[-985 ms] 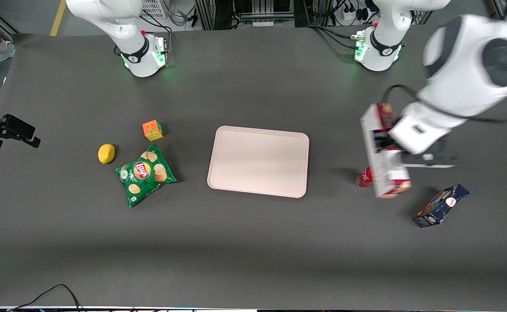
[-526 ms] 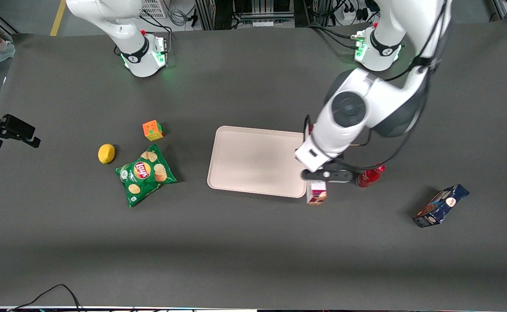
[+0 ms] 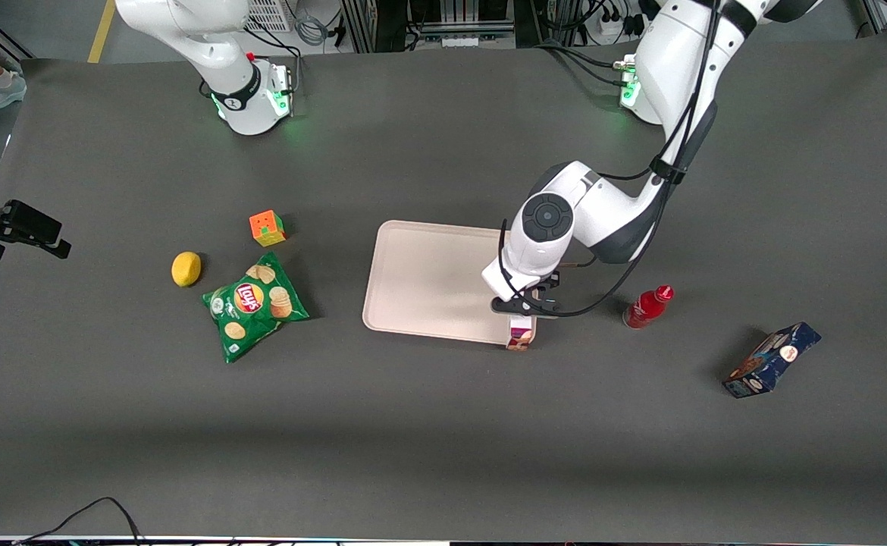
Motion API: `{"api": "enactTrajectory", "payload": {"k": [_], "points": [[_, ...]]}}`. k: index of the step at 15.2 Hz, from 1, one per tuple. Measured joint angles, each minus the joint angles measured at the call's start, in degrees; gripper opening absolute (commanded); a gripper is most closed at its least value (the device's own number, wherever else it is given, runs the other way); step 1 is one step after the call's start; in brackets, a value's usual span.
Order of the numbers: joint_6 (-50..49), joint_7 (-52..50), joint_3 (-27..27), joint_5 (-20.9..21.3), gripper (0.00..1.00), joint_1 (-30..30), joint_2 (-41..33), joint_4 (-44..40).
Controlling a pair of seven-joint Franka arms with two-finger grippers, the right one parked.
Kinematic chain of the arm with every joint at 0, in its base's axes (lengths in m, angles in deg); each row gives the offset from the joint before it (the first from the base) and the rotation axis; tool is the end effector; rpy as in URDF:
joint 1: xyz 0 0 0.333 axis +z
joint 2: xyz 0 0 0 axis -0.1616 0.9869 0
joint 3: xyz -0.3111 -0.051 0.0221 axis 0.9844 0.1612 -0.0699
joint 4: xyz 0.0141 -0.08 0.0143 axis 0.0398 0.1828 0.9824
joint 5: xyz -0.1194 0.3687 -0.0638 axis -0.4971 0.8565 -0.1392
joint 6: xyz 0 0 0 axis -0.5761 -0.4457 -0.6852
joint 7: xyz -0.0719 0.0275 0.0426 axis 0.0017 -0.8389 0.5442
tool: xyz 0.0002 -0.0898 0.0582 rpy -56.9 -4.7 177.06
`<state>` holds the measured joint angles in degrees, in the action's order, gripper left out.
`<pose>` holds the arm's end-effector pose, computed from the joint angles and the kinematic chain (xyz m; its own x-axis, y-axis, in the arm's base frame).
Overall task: Place red cookie box on tray
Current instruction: 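Lower the cookie box onto the tray's edge and open the left gripper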
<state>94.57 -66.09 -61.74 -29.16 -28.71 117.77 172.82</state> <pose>0.5289 -0.3834 0.2521 0.9951 -0.0933 -0.0332 -0.0925 -0.9954 0.0252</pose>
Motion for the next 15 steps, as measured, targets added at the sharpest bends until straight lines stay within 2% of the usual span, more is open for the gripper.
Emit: {"api": "enactTrajectory", "payload": {"k": [3, 7, 8, 14, 15], "points": [[0.51, -1.35, -0.03, 0.24, 0.08, 0.04, 0.14, 0.89], [1.22, -2.19, -0.02, 0.32, 0.21, 0.03, 1.38, 1.04], [1.52, -2.31, -0.02, 0.34, 0.29, 0.03, 1.80, 1.05], [1.96, -2.68, 0.02, 0.43, 1.00, 0.01, 2.07, 1.02], [1.99, -2.70, 0.02, 0.43, 1.00, 0.01, 2.07, 1.02]]}}
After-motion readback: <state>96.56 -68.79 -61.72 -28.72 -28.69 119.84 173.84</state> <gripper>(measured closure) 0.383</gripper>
